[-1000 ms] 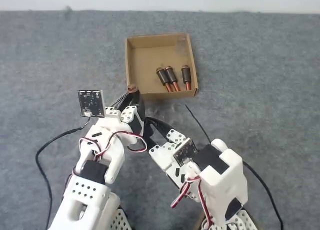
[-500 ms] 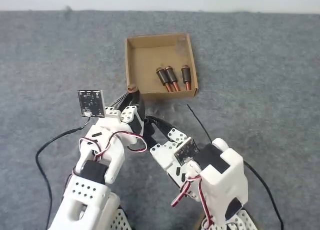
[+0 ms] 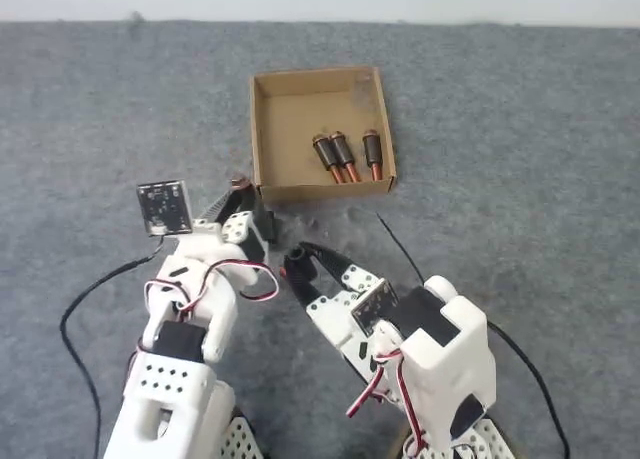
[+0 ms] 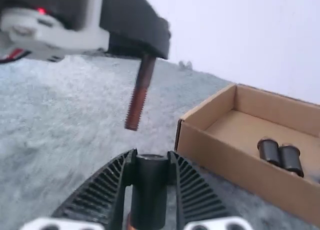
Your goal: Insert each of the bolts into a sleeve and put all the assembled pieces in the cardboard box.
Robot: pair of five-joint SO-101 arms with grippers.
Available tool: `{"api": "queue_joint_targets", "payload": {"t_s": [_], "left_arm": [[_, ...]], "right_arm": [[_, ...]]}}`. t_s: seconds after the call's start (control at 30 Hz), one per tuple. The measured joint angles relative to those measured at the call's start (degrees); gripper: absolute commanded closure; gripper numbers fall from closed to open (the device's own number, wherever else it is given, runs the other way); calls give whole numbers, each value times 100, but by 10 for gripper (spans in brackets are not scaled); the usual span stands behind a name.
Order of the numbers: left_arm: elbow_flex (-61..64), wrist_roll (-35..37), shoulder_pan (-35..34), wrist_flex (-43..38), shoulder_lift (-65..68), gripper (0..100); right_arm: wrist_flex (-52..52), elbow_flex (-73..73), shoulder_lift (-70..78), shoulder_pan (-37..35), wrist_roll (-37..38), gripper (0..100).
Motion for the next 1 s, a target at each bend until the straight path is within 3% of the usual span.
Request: {"api": "queue_joint_targets", "payload": {"t_s": [0.13,0.23,0.47,0.7,1.0], "left_arm": [[97,0,-176,0,0,989],[114,0,-202,70,0,989],[114,0,-255,905,0,989],[114,-79,-255,1231,0,989],[114,-193,-246,1407,0,988]], "right_arm": [[0,158,0,0,88,992],[0,237,-114,18,589,992],[712,431,-809,308,844,992],[2110,703,-2066,484,844,992],[4624,677,-3736,738,844,992]]}}
